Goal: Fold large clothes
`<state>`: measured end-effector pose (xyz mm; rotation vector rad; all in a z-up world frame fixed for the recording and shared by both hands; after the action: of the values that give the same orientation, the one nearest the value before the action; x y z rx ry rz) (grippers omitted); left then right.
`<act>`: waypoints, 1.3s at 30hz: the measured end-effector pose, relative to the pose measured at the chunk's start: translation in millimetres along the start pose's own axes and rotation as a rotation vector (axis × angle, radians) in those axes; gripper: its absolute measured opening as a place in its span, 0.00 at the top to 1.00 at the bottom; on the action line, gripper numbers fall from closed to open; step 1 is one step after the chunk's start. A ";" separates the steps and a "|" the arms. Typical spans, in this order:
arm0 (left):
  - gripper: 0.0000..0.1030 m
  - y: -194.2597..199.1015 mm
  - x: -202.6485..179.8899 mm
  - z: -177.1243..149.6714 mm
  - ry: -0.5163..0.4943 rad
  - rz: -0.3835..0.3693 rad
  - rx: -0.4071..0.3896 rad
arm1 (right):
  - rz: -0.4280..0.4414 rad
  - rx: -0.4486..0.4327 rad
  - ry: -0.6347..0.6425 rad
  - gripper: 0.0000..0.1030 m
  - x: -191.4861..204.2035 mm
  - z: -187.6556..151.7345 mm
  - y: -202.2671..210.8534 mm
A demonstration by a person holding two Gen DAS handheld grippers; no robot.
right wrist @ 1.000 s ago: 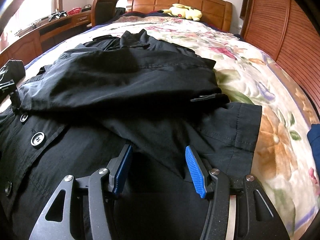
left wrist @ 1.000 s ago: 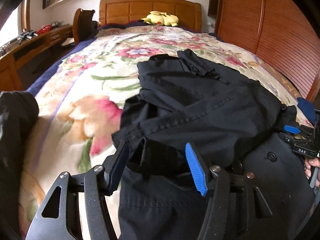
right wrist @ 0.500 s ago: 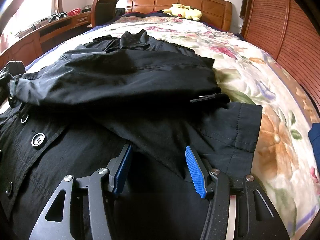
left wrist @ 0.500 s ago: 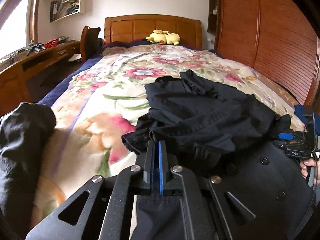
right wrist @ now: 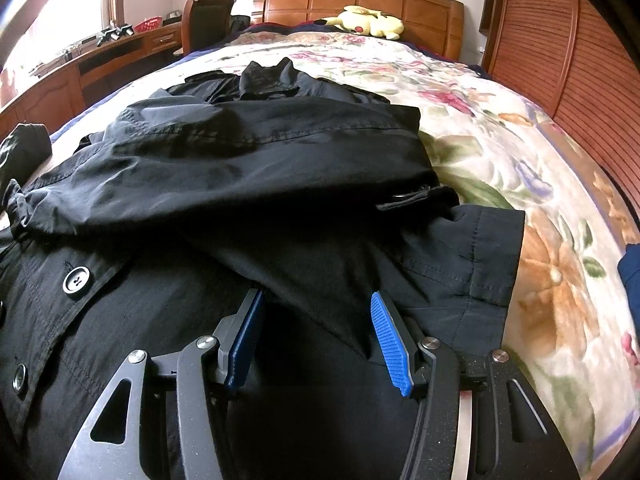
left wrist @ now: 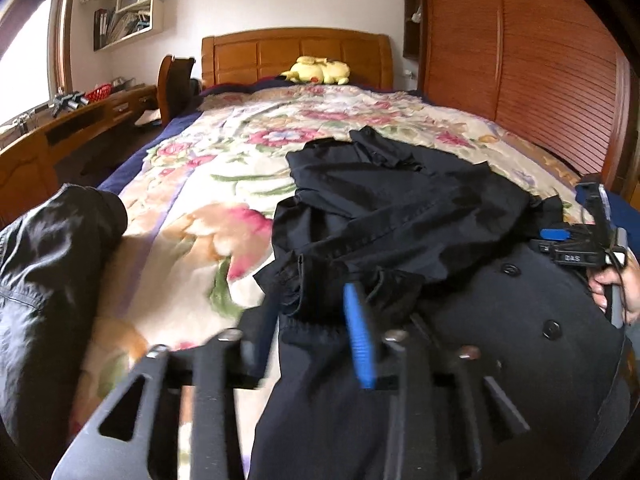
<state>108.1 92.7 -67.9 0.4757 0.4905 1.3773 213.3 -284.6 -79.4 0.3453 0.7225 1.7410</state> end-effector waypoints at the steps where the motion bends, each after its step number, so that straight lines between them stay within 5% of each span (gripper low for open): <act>1: 0.60 4.3 -0.8 -1.0 -0.003 0.000 -0.003 | 0.001 0.003 0.000 0.45 -0.1 0.2 0.0; 2: 0.59 7.8 -1.6 -1.8 -0.005 -0.001 -0.003 | 0.002 0.007 0.001 0.45 -0.2 0.5 0.2; 4: 0.32 16.5 -3.8 -5.2 -0.010 -0.011 0.000 | 0.007 0.021 0.000 0.45 -0.9 1.3 2.4; 6: 0.21 26.8 -5.7 -7.7 -0.013 -0.015 -0.019 | -0.001 0.032 -0.006 0.45 -4.1 0.6 9.9; 10: 0.21 42.0 -5.1 -16.0 -0.004 -0.008 -0.033 | 0.020 -0.006 -0.018 0.45 -6.2 -8.0 41.6; 15: 0.21 54.8 0.3 -32.3 0.023 -0.003 -0.033 | 0.025 -0.009 -0.019 0.23 -15.1 -36.4 76.4; 29: 0.21 74.8 10.9 -73.0 0.035 0.015 -0.011 | 0.001 -0.020 -0.049 0.23 -39.0 -107.2 152.3; 39: 0.39 73.5 14.7 -95.9 0.036 0.008 0.030 | 0.032 -0.020 -0.022 0.23 -28.3 -126.9 173.7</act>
<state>-5.1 120.1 -103.2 0.4778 0.5397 1.3904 16.1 -373.8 -63.7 0.3640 0.6864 1.7710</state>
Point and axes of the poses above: each gripper's, at about its wrist camera, not at the fingertips, and y roughly against the way its jaws point, x to its left, z to its top, the point moved 9 cm from there along -y, roughly the way its jaws point, and after that the axes turned 4 degrees about -z, right-handed, at the moved point
